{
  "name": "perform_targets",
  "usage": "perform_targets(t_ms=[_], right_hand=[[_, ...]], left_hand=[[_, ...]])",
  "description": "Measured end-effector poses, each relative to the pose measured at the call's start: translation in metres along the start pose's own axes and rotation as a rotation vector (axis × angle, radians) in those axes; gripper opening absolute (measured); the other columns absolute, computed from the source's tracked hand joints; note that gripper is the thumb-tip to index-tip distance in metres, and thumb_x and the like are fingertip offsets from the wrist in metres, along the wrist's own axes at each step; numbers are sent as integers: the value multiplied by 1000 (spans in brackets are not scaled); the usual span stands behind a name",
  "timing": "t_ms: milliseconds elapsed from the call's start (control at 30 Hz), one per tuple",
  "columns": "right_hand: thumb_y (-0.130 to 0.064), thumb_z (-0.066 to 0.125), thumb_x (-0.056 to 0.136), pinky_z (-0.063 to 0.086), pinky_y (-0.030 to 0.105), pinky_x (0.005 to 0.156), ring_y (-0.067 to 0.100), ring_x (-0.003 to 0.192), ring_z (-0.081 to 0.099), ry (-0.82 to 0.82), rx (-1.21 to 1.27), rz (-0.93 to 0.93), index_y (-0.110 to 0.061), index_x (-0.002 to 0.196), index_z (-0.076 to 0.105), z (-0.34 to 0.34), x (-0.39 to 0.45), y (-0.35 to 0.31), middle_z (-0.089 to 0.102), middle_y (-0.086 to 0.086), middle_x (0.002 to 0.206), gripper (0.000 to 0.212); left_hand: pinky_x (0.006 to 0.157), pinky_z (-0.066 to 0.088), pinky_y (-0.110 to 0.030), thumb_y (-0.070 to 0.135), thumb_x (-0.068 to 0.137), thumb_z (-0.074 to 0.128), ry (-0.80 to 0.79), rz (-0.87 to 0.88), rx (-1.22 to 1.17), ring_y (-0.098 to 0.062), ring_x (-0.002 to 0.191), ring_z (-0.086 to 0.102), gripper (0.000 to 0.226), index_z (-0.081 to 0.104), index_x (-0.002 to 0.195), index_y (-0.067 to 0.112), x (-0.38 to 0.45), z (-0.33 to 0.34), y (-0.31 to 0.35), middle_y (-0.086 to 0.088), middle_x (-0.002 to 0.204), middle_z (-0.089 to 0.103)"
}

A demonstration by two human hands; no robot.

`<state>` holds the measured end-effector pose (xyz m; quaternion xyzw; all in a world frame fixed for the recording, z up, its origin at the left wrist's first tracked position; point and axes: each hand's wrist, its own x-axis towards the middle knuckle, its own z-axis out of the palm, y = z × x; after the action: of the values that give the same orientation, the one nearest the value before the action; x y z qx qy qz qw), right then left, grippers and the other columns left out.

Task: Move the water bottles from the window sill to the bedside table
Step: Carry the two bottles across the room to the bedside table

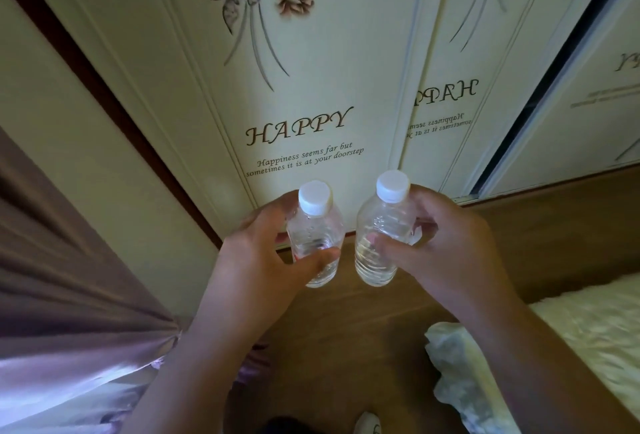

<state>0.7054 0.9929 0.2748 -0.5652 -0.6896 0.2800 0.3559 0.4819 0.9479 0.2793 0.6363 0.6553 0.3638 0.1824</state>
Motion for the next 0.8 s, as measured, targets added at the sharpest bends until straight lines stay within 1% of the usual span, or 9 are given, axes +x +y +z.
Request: perform_targets(t_ms=[67,100,233,400,500,533,600,700,800], right_hand=[[-54,81,70,46,7,71,-13,93,58,11,-13,8,-42,124,59,-5,10,6,63,-34,98,60],[-54,81,70,46,5,70,-13,93,58,18,-23,13,-42,125,58,-8,15,9,62,-34,98,61],[-58,78,70,48,7,74,-13,92,60,73,-57,63,-41,126,58,-13,37,20,64,-33,100,62],[-53,78,72,44,-1,67,-17,89,60,155,-82,104,-45,123,56,-12,64,24,59,-36,98,56],[-46,81,72,53,18,81,-4,95,63,211,-108,160,-34,128,58,-8,86,23,67,-20,114,61],[-46,81,72,55,24,84,1,99,63,232,-121,172,-30,130,59,-6,93,21,67,-14,119,64],[-46,81,71,55,27,88,4,103,64,269,-133,177,-28,134,58,-2,109,19,67,-12,122,69],[-48,81,70,51,18,87,-5,101,61,329,-138,201,-31,133,58,7,131,18,64,-21,118,69],[-50,81,71,46,6,83,-16,98,57,371,-162,242,-34,131,58,19,146,19,63,-26,116,67]], left_hand=[[76,47,-8,58,64,82,-34,-8,-31,14,98,59,69,44,121,64,15,9,2,37,114,56],[76,47,-10,58,64,83,-53,-11,-36,12,98,59,71,45,124,61,23,15,2,35,116,56],[72,42,-7,60,63,83,-117,19,-34,7,100,60,74,49,128,50,58,33,2,28,120,57],[71,35,-6,62,65,80,-229,78,-79,7,103,57,71,48,128,50,115,51,-5,31,124,53],[71,35,-3,65,65,75,-309,153,-122,17,97,52,65,45,122,56,157,58,-9,40,116,46],[71,33,-3,67,64,74,-327,176,-129,17,97,51,66,42,121,58,171,59,-11,39,117,44],[70,31,-4,67,64,71,-349,222,-133,9,103,53,70,41,125,56,199,61,-16,32,124,48],[73,35,-6,64,65,74,-384,288,-137,2,110,56,75,47,132,46,236,64,-27,22,134,54],[79,39,-11,61,65,77,-426,341,-162,0,111,58,75,49,132,44,266,67,-38,24,128,55]])
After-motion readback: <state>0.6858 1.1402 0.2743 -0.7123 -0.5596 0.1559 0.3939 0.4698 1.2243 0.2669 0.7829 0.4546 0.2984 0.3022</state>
